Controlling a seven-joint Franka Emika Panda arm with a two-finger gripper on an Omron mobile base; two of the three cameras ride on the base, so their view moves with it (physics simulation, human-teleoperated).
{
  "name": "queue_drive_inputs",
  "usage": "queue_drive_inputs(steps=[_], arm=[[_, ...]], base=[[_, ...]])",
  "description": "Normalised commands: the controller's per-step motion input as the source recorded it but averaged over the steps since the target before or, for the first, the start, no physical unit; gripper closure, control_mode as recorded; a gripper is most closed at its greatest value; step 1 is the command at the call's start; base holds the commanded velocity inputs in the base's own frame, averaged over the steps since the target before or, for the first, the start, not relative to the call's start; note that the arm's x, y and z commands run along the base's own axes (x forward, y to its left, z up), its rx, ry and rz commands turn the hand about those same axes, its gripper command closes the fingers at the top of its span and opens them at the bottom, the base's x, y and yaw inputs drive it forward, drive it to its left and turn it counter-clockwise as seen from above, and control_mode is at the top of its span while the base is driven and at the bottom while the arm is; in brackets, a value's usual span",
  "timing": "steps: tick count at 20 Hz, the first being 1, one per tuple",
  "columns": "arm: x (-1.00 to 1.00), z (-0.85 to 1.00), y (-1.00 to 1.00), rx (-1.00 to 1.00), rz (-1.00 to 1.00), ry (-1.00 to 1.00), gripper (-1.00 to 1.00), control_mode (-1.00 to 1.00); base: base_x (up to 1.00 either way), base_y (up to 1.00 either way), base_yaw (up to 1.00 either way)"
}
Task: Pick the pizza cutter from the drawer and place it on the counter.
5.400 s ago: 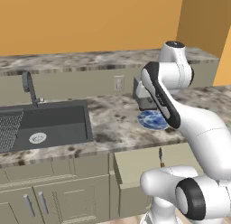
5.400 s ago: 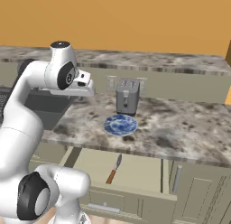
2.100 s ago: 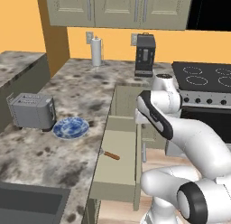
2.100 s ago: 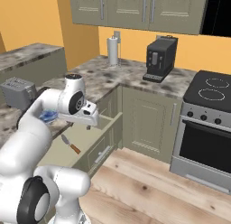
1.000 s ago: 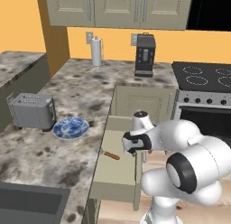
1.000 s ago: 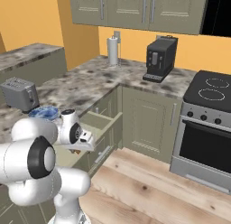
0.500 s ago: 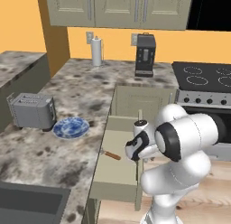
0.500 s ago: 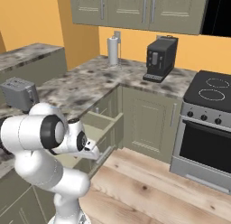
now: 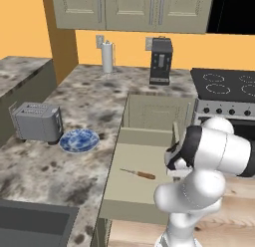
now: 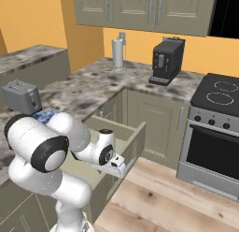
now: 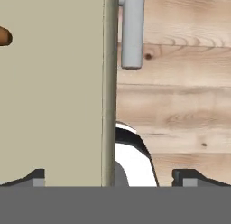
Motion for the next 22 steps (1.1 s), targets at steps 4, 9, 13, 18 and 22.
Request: queue_drive_inputs(steps=[4, 9, 13, 18, 22], arm=[[-0.44, 0.34, -1.00, 0.24, -0.12, -0.15, -1.00, -1.00], [0.00, 1.00, -0.46, 0.26, -0.01, -0.29, -1.00, -1.00], [0.26, 1.00, 0.02, 0.05, 0.17, -0.08, -1.00, -1.00], [0.38, 1.00, 0.35, -0.03, 0.38, 0.04, -1.00, -1.00], [0.35, 0.21, 0.93, -0.19, 0.61, 0.10, -1.00, -1.00]], base=[[0.00, 0.00, 0.00], [0.00, 0.00, 0.00], [0.00, 0.00, 0.00], [0.00, 0.00, 0.00], [0.00, 0.00, 0.00]])
